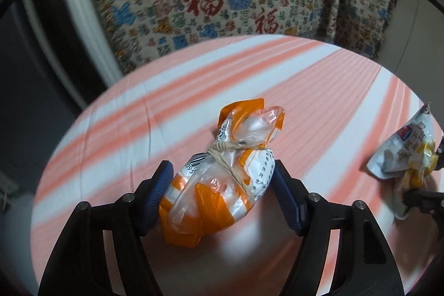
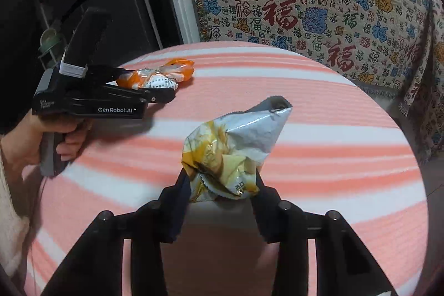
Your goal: Collect trash
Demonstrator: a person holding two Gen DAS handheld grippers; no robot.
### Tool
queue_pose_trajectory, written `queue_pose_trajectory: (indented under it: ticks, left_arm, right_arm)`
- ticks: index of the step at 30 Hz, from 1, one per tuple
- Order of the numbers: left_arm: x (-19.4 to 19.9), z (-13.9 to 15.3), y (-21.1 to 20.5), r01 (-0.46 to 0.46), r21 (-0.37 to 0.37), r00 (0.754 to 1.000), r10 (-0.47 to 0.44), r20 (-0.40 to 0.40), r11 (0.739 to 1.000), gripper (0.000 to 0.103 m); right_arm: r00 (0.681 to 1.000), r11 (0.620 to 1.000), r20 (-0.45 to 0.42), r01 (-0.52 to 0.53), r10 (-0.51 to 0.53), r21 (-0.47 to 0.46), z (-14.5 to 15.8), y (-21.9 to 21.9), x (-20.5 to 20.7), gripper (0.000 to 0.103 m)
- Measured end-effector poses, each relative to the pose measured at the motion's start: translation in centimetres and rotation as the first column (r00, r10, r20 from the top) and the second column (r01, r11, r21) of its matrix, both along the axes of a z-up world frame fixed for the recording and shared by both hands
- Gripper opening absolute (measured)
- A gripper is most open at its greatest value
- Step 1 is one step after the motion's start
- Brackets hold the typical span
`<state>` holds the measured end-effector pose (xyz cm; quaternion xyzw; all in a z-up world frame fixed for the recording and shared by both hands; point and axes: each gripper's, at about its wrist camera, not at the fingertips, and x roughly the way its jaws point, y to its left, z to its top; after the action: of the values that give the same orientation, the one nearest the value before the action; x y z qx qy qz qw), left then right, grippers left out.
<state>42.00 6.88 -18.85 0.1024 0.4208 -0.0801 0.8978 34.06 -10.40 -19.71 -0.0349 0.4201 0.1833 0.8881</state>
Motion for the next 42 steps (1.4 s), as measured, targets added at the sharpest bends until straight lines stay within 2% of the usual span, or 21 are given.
queue_pose_trajectory:
  ticks: [2, 3, 8, 12, 14, 16, 18, 19, 20, 29, 32, 34, 36, 39, 42]
  left_arm:
    - [-3.6, -0.1, 0.3, -0.089, -0.053, 0.996, 0.088, -0.03, 0.995, 0.073]
    - [-5.5, -0.1, 0.2, -0.118, -0.044, 0.993, 0.117, -0.034, 0.992, 0.073]
    - [-13.8, -0.2, -1.5, -0.187, -0.048, 0.981, 0.183, -0.069, 0.981, 0.073]
    - [-17.5, -0.5, -3.6, -0.212, -0.045, 0.976, 0.209, -0.066, 0.976, 0.075]
    - [-18.1, -0.6, -4.0, -0.234, -0.054, 0.971, 0.231, -0.061, 0.971, 0.081]
    - [-18.0, -0.8, -4.5, -0.24, -0.054, 0.97, 0.237, -0.061, 0.969, 0.096]
    - [-18.0, -1.3, -5.0, -0.239, -0.042, 0.97, 0.237, -0.047, 0.97, 0.103]
    - [-17.9, -1.2, -4.8, -0.239, -0.05, 0.971, 0.237, -0.045, 0.97, 0.103]
    - [-17.8, -1.2, -4.7, -0.233, -0.052, 0.972, 0.231, -0.048, 0.971, 0.103]
    - [-17.3, -1.1, -4.4, -0.168, -0.052, 0.985, 0.166, -0.048, 0.984, 0.103]
    - [-17.3, -1.1, -4.4, -0.169, -0.051, 0.985, 0.166, -0.048, 0.984, 0.103]
    - [-17.3, -1.1, -4.4, -0.167, -0.051, 0.985, 0.164, -0.048, 0.985, 0.103]
    - [-17.3, -1.0, -4.4, -0.159, -0.053, 0.986, 0.157, -0.049, 0.986, 0.103]
    - [-17.2, -1.0, -4.4, -0.148, -0.054, 0.988, 0.145, -0.055, 0.988, 0.103]
    - [-17.1, -0.7, -4.0, -0.131, -0.073, 0.99, 0.127, -0.065, 0.989, 0.103]
  right_arm:
    - [1.0, 0.999, 0.011, -0.022, 0.022, -0.026, 0.1, -1.4, -1.8, 0.042]
    - [0.999, 0.999, 0.013, -0.033, 0.034, -0.036, 0.2, -2.0, -2.7, 0.042]
    - [0.996, 0.995, 0.025, -0.08, 0.081, -0.056, 0.3, -4.3, -6.1, 0.042]
    - [0.997, 0.997, 0.027, -0.069, 0.07, -0.04, 0.4, -5.3, -7.8, 0.045]
    - [0.998, 0.998, 0.021, -0.058, 0.059, -0.034, 0.3, -5.8, -8.6, 0.047]
    - [0.999, 0.999, -0.009, -0.045, 0.045, -0.005, 0.1, -6.4, -8.8, 0.049]
    - [0.999, 0.999, -0.027, -0.038, 0.038, 0.02, 0.0, -6.8, -9.0, 0.06]
    - [0.999, 0.999, -0.04, -0.033, 0.034, 0.016, 0.0, -6.7, -9.2, 0.067]
    - [0.999, 0.999, -0.034, -0.035, 0.035, -0.004, 0.0, -6.5, -9.3, 0.068]
    - [1.0, 0.994, 0.008, -0.021, 0.022, -0.103, -0.3, -5.8, -11.3, 0.071]
    - [1.0, 0.996, -0.004, -0.009, 0.009, -0.092, -0.2, -6.9, -12.6, 0.077]
    - [1.0, 0.995, -0.003, -0.008, 0.007, -0.1, -0.1, -7.2, -13.2, 0.077]
    - [1.0, 0.997, -0.012, 0.017, -0.018, -0.073, 0.1, -7.8, -13.2, 0.077]
    - [0.996, 0.996, -0.017, 0.083, -0.082, 0.045, 1.2, -9.3, -12.7, 0.077]
    - [0.995, 0.994, 0.006, 0.096, -0.097, 0.044, 1.9, -9.1, -11.9, 0.077]
